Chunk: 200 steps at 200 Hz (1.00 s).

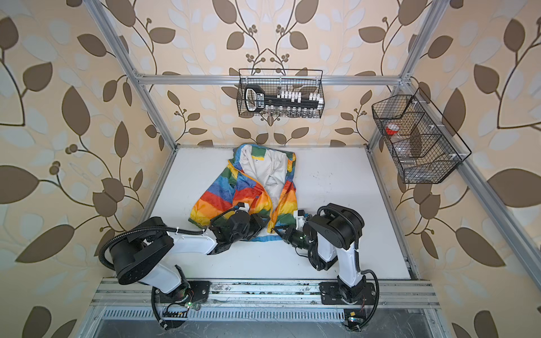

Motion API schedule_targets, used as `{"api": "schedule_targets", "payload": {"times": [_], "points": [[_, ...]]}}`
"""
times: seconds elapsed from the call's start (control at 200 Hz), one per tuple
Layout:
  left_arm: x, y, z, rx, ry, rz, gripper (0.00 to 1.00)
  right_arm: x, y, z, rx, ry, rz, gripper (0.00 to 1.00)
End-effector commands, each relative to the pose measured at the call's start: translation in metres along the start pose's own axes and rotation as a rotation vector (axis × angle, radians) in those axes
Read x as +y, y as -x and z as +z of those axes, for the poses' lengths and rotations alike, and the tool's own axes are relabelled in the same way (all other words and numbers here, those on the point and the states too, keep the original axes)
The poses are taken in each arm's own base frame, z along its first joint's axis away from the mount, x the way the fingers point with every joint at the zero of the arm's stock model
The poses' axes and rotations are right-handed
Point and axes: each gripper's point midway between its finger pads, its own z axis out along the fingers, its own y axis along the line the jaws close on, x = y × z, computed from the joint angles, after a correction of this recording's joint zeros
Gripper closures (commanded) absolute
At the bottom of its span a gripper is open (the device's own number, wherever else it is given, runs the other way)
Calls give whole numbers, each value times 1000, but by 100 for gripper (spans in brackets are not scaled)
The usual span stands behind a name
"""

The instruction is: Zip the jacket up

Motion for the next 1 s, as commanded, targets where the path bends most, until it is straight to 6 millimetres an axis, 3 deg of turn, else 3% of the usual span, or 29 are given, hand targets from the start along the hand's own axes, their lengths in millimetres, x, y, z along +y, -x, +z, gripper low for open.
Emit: {"api": "schedule_targets", "payload": {"times": [0.0, 0.305, 0.77, 0.995], "points": [[-12, -5, 5, 24, -22, 31, 59, -13, -9, 0, 13, -33, 4, 100], [-6, -2, 6, 8, -3, 25, 68, -11, -8, 0, 15, -25, 2, 100], [-19, -7, 10, 32, -88, 43, 74, -10, -8, 1, 16, -22, 7, 100], [-22, -9, 14, 40, -114, 27, 84, -10, -9, 0, 18, -24, 7, 100]]}}
